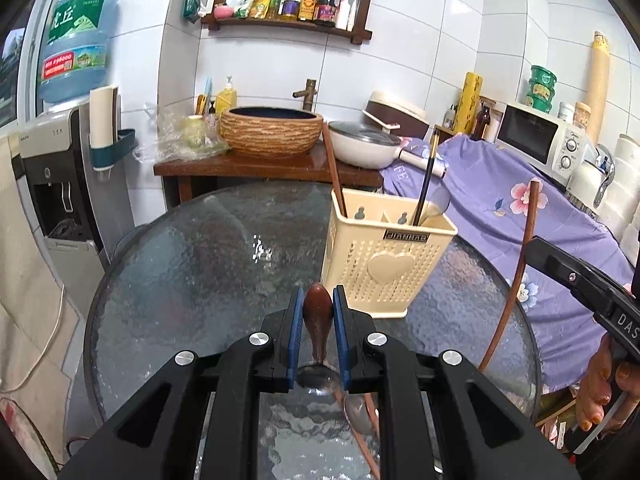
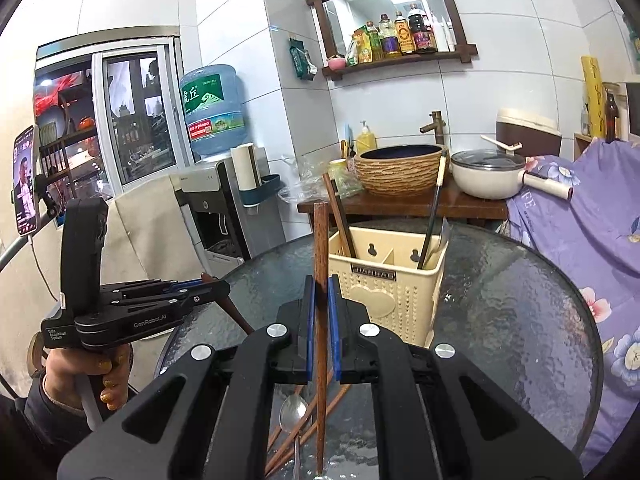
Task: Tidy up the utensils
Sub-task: 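Lift both utensils over the cream basket and open both tools to drop them in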
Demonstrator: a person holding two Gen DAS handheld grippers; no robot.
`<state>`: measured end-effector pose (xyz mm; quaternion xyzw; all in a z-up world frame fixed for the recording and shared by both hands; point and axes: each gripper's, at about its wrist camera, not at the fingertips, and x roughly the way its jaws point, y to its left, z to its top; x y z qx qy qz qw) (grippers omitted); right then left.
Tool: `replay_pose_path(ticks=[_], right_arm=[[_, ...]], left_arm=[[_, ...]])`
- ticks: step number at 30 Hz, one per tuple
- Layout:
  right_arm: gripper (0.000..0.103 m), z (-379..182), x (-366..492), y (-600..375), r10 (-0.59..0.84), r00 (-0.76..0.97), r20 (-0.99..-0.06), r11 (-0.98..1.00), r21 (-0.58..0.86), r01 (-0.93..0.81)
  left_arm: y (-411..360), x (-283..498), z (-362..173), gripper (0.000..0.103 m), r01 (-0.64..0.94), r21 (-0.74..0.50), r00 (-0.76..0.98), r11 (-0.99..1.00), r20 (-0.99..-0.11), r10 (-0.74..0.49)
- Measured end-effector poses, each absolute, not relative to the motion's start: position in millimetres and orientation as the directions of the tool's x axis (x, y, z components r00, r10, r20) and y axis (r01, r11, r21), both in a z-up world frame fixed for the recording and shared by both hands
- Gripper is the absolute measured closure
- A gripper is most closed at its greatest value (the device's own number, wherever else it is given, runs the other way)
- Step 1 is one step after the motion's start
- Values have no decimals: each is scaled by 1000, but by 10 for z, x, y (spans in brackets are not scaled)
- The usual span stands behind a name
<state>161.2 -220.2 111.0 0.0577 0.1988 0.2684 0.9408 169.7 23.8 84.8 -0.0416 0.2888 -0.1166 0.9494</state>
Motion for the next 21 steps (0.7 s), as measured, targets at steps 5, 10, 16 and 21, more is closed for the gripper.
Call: replay_pose_path(ticks=[5,10,16,21], right_arm=[[96,1343,1696,-2221,524,794,-309,852,204,-483],[96,1686,1817,-2199,512,816,-268,859,173,-482],[96,2183,2084,-2188,463,861,-212,886,145,-441],[96,2454,2361,-2213,400,907,-128,914,125,-386]], left_arm=[[205,1768,1091,88,226,-166,813,960,-510,-280],[149,1840,1482,88,253,-167,838,953,-455,-302],[49,2042,2019,88,260,-187,869,947,-382,-314],[-65,2317,2273,88,212,-191,908,958,-323,-265]])
